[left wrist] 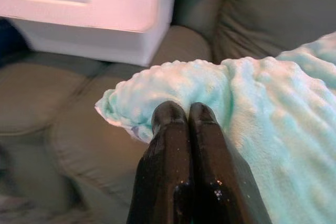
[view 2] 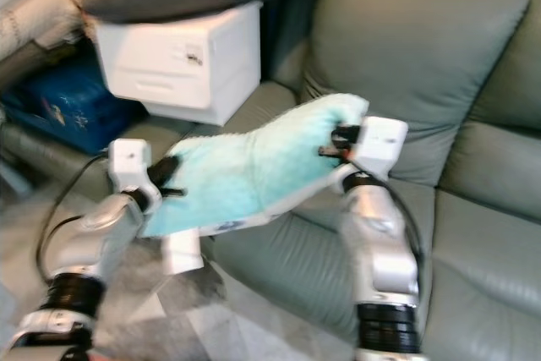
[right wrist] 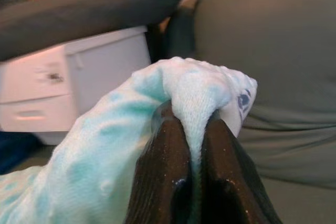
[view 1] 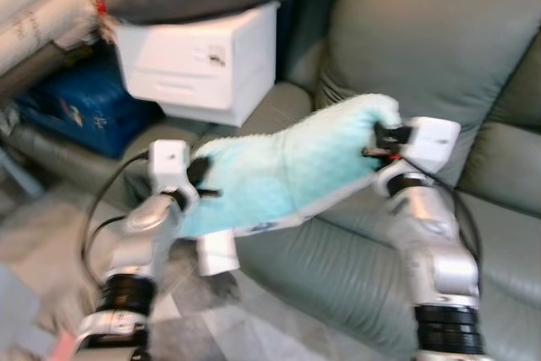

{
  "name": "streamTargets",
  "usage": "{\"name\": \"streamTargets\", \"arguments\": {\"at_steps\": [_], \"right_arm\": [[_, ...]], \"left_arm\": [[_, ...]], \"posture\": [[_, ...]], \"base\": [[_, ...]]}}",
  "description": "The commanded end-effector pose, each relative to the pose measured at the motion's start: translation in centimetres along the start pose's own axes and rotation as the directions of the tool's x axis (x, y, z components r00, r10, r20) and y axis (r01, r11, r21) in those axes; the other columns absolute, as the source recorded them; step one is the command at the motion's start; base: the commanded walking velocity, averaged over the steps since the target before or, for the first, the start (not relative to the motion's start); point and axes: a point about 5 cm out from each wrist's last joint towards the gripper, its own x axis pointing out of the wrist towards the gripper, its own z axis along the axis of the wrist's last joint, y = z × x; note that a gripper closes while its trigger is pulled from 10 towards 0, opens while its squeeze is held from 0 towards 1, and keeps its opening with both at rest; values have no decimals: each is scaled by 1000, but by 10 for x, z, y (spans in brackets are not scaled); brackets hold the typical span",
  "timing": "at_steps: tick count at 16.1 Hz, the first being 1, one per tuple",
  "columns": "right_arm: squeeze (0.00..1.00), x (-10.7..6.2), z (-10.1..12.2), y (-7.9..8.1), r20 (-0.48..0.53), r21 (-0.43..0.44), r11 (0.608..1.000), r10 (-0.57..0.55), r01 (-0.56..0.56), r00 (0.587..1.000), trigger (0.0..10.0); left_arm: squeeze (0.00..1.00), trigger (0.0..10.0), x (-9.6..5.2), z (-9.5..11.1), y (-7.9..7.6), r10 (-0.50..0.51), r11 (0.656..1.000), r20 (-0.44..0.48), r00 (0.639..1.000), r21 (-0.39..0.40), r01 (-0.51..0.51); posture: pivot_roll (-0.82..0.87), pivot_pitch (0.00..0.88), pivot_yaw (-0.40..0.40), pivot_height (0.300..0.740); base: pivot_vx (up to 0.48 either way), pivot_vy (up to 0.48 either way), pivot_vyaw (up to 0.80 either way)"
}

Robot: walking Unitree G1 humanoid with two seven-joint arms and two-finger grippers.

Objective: Move the pillow to the sofa

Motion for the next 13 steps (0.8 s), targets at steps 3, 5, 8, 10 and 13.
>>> {"name": "streamTargets", "arguments": {"at_steps": [3,5,8,10,13], "right_arm": [[0,0,11,-8,43,-14,1000,-24,25,999,10000],[0,1,11,-10,43,-21,999,-32,32,999,10000],[0,0,10,-9,41,-22,999,-36,37,999,10000],[0,1,9,-9,38,-22,999,-40,40,998,10000],[0,-1,7,-9,27,-20,999,-47,48,999,10000]], "left_arm": [[0,10000,4,4,-11,-41,999,7,999,21,41],[0,10000,4,7,-14,-63,998,36,997,31,61],[0,10000,3,10,-13,-76,996,60,995,55,72],[0,10000,3,11,-13,-88,996,54,995,26,87],[0,10000,1,9,-13,-96,995,57,994,9,96]], "posture": [[-168,11,83,740],[-167,7,85,740],[-163,11,86,740],[-159,20,88,740],[-152,28,84,740]], "base": [[0,320,0],[0,0,0],[0,0,0],[0,0,0],[0,0,0]]}}
